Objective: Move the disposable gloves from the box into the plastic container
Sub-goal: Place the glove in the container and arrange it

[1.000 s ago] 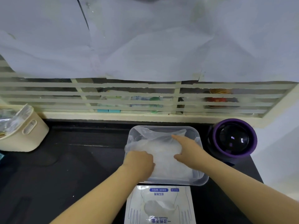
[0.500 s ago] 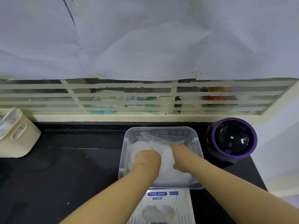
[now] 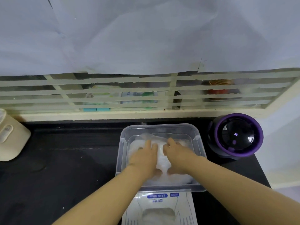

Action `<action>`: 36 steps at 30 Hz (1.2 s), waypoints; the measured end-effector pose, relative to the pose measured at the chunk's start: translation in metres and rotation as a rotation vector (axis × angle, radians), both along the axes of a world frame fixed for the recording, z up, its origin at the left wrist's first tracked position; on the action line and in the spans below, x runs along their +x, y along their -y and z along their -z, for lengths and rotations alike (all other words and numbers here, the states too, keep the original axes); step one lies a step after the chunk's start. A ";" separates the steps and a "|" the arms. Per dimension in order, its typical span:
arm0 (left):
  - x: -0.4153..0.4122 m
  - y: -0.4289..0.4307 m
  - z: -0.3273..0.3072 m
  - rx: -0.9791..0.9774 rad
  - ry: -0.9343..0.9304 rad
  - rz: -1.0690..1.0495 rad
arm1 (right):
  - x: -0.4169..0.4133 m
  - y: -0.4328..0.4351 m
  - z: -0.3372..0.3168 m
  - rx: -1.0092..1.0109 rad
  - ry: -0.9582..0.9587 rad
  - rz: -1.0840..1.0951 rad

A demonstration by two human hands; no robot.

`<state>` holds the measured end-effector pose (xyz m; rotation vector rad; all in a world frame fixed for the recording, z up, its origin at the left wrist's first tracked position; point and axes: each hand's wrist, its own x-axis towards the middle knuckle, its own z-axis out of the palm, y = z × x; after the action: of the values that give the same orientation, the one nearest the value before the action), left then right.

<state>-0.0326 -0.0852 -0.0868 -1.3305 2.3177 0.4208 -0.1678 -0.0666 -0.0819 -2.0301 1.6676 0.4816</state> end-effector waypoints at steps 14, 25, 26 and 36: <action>0.001 0.014 0.020 0.367 0.091 -0.098 | -0.001 -0.002 0.030 0.114 -0.211 -0.025; 0.040 -0.018 -0.057 0.032 -0.516 -0.053 | -0.003 -0.051 -0.070 -0.373 0.315 -0.156; 0.047 -0.030 -0.063 -0.017 -0.570 -0.017 | -0.001 -0.065 -0.076 -0.358 0.359 -0.247; 0.111 -0.120 -0.016 -0.148 -0.538 0.288 | 0.048 -0.116 -0.021 -0.195 -0.135 -0.597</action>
<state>0.0784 0.0349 -0.0712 -1.0048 2.9823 0.5764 -0.1203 0.0492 -0.0612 -2.6969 1.1854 0.6839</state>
